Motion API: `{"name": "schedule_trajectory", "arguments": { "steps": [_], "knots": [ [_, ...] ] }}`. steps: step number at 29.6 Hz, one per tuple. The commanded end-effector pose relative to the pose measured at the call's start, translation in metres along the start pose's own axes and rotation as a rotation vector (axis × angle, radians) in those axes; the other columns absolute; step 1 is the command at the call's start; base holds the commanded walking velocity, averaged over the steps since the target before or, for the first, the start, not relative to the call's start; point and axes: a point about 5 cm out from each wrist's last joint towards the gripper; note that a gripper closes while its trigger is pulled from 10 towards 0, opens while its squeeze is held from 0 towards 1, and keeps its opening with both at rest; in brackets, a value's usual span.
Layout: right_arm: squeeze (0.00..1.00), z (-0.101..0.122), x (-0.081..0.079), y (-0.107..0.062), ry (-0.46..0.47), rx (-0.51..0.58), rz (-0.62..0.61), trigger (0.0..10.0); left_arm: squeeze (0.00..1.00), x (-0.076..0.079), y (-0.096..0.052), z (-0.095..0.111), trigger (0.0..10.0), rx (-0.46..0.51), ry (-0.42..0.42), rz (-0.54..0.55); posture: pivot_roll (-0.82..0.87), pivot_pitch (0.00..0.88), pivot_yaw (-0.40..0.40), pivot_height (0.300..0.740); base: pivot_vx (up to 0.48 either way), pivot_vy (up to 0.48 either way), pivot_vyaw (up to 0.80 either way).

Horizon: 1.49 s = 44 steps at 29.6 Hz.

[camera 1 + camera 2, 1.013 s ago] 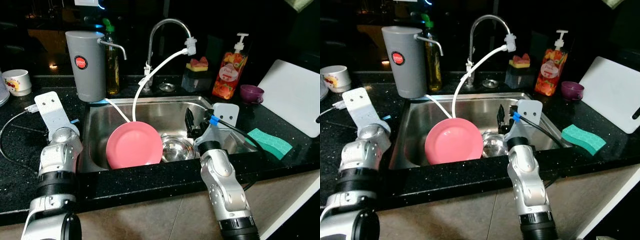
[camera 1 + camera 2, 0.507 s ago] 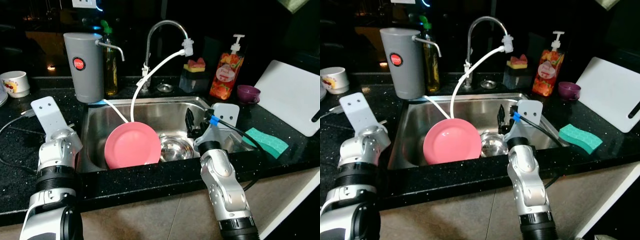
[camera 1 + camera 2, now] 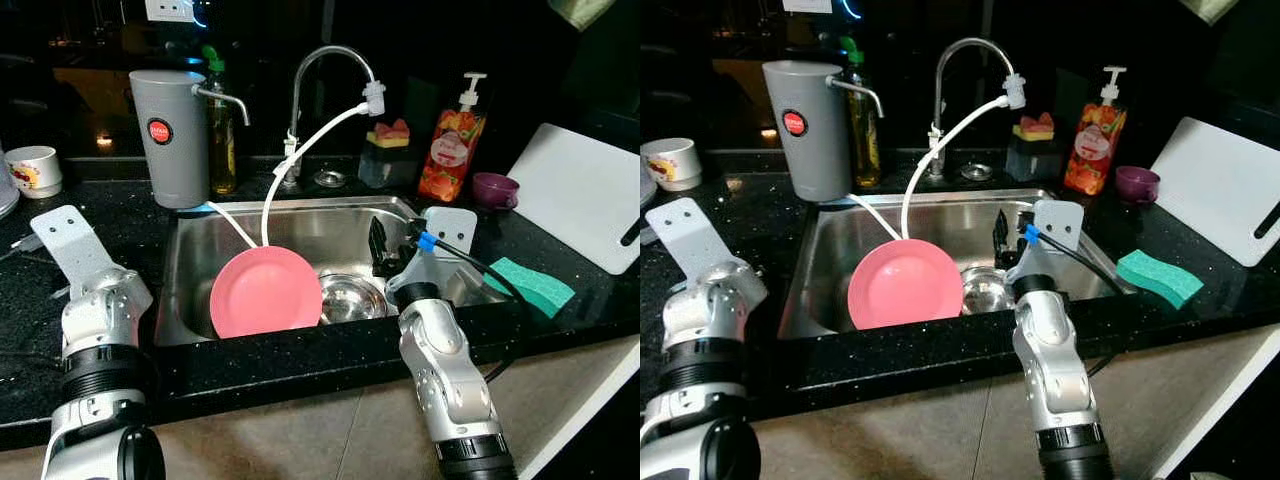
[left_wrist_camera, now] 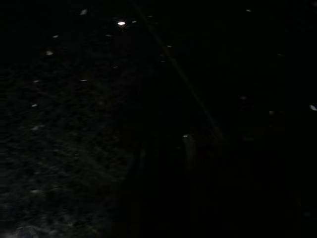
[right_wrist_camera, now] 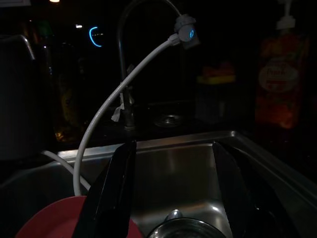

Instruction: Kitchen organization

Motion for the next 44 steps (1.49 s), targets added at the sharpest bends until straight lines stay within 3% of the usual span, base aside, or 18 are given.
{"name": "schedule_trajectory", "arguments": {
  "steps": [1,10,11,12,13,14,15,16,23,31,32,39,44],
  "knots": [
    [0.00,-0.002,0.001,-0.002,0.003,-0.014,-0.004,10.0,0.00,-0.016,0.007,-0.037,0.0,-0.160,0.068,0.069,0.13,0.072,-0.103,0.740,0.000,0.000,0.00],
    [0.00,-0.002,0.002,-0.001,0.001,-0.013,-0.008,10.0,0.00,-0.016,0.008,-0.037,0.0,-0.132,0.123,0.063,0.12,0.069,-0.100,0.740,0.000,0.000,0.00],
    [0.00,-0.002,0.003,-0.001,0.001,-0.013,-0.008,10.0,0.00,-0.015,0.008,-0.029,3.0,-0.047,0.182,0.049,0.12,0.070,-0.101,0.740,0.000,0.000,0.00],
    [0.00,-0.002,0.003,-0.001,0.001,-0.013,-0.008,10.0,0.00,-0.015,0.008,-0.029,3.0,-0.047,0.182,0.049,0.12,0.070,-0.101,0.740,0.000,0.000,0.00],
    [0.00,-0.002,0.003,-0.001,0.000,-0.012,-0.007,10.0,0.00,-0.009,0.005,-0.016,10.0,0.077,0.247,0.017,0.12,0.069,-0.102,0.740,0.000,0.000,0.00],
    [0.00,-0.002,0.003,-0.001,0.000,-0.012,-0.006,10.0,0.33,-0.006,0.002,-0.011,10.0,0.123,0.268,0.005,0.12,0.069,-0.102,0.740,0.000,0.000,0.00],
    [0.00,-0.002,0.003,-0.001,0.000,-0.012,-0.006,10.0,0.33,-0.006,0.002,-0.011,10.0,0.123,0.268,0.005,0.12,0.069,-0.102,0.740,0.000,0.000,0.00],
    [0.00,-0.002,0.003,-0.001,0.001,-0.012,-0.006,10.0,1.00,-0.003,0.000,-0.007,10.0,0.158,0.279,-0.008,0.12,0.069,-0.102,0.740,0.000,0.000,0.00],
    [0.00,-0.002,0.001,0.000,0.003,-0.009,-0.002,10.0,1.00,0.011,-0.003,0.007,10.0,0.261,0.326,-0.053,0.12,0.063,-0.099,0.740,0.000,0.000,0.00],
    [0.00,-0.001,0.001,-0.001,0.003,-0.006,-0.004,10.0,1.00,0.025,-0.008,0.015,10.0,0.302,0.323,-0.095,0.12,0.056,-0.094,0.740,0.000,0.000,0.00],
    [0.00,-0.001,0.001,-0.001,0.002,-0.005,-0.004,10.0,0.00,0.029,-0.008,0.014,10.0,0.278,0.302,-0.113,0.12,0.056,-0.094,0.740,0.000,0.000,0.00],
    [0.00,-0.002,0.001,-0.001,0.001,-0.004,-0.003,10.0,0.00,0.039,-0.006,0.006,10.0,0.171,0.226,-0.162,0.12,0.053,-0.093,0.740,0.000,0.000,0.00],
    [0.00,-0.002,0.000,-0.001,0.001,-0.004,-0.002,10.0,0.00,0.037,-0.001,-0.002,10.0,0.080,0.185,-0.141,0.12,0.049,-0.090,0.740,0.000,0.000,0.00]
  ]
}}
Point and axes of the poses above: a point about 5 cm out from each wrist's last joint towards the gripper, its own y axis pointing out of the wrist towards the gripper, its own z axis along the axis of the wrist's last joint, x = y × z, and after that the axes turned 11 degrees about -y, right-handed
